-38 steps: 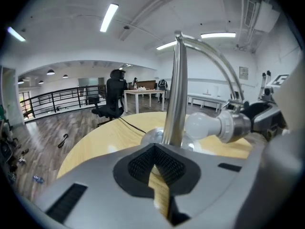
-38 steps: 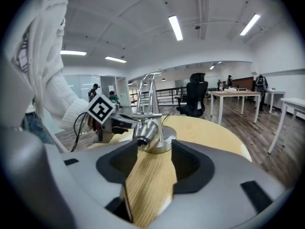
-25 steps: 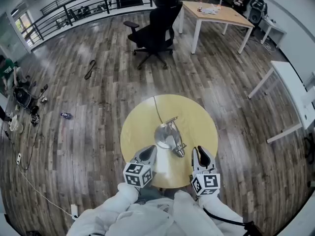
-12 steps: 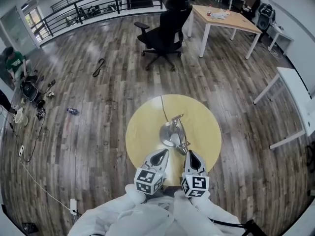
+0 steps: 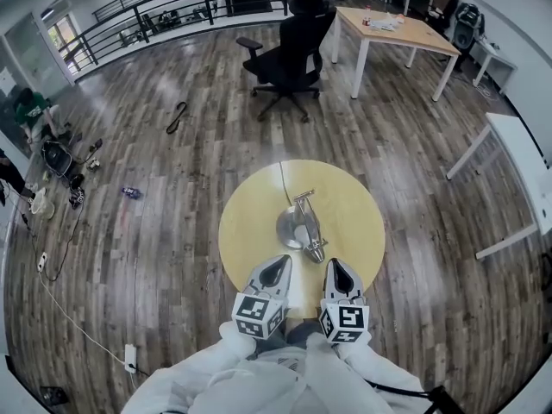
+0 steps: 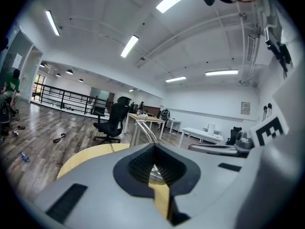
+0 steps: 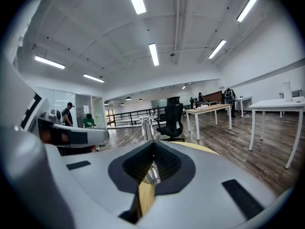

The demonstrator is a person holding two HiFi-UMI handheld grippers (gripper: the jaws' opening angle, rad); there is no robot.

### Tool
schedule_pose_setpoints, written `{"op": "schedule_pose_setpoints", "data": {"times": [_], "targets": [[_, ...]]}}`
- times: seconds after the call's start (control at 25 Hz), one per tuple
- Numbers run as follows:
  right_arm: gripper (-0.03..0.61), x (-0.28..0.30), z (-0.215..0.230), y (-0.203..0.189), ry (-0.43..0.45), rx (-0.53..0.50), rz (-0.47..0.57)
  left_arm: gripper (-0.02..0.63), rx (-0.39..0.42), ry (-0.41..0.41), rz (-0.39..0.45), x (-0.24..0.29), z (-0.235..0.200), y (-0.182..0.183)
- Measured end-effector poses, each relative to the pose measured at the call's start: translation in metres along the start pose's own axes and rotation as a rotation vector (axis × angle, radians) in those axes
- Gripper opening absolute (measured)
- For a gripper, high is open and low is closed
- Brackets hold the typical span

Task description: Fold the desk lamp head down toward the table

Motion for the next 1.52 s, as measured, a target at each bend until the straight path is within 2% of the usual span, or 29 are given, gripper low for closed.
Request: {"op": "schedule_pose_setpoints", "data": {"times": [0.2,0.36,0.6,0.92,1.08,1.28,1.52], "targets": [[0.011,-0.018,-0.004,-0.003,-0.008,0.013,0.013,0.0,-0.005,-0.027,0.0,-0.013,0.016,-0.005],[0.011,-0.037,-0.015,-0.004,-0.013,0.003,0.02,0.0,0.021,-0.04,0.005,-0.035,0.027,-0.008],[0.011,-0.082,-0.047,-0.011,-0.011,-0.022,0.029,0.0,0.031,-0.045,0.014,-0.087,0.042,-0.018],[0.011,-0.157,-0.084,-0.028,-0.071,0.013,0.042,0.0,0.029,-0.03,0.021,-0.168,0.057,-0.038],[0.011,-0.187,-0.1,-0.029,-0.073,0.002,0.048,0.0,0.037,-0.031,0.029,-0.201,0.071,-0.043],[0.011,-0.205,-0.11,-0.028,-0.043,-0.026,0.053,0.0,0.045,-0.001,0.063,-0.219,0.087,-0.039],[0.011,-0.206,-0.107,-0.018,-0.012,-0.077,0.06,0.0,0.065,0.022,0.079,-0.214,0.098,-0.031]]}}
Point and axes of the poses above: the fingertips, and each gripper's own axes: x forward along the fingers, z to its right, y out of its top, the point moved 6 cm from there along -x, backward along the fingers, and after that the axes turned 2 degrees about x, right-handed, at the moved point
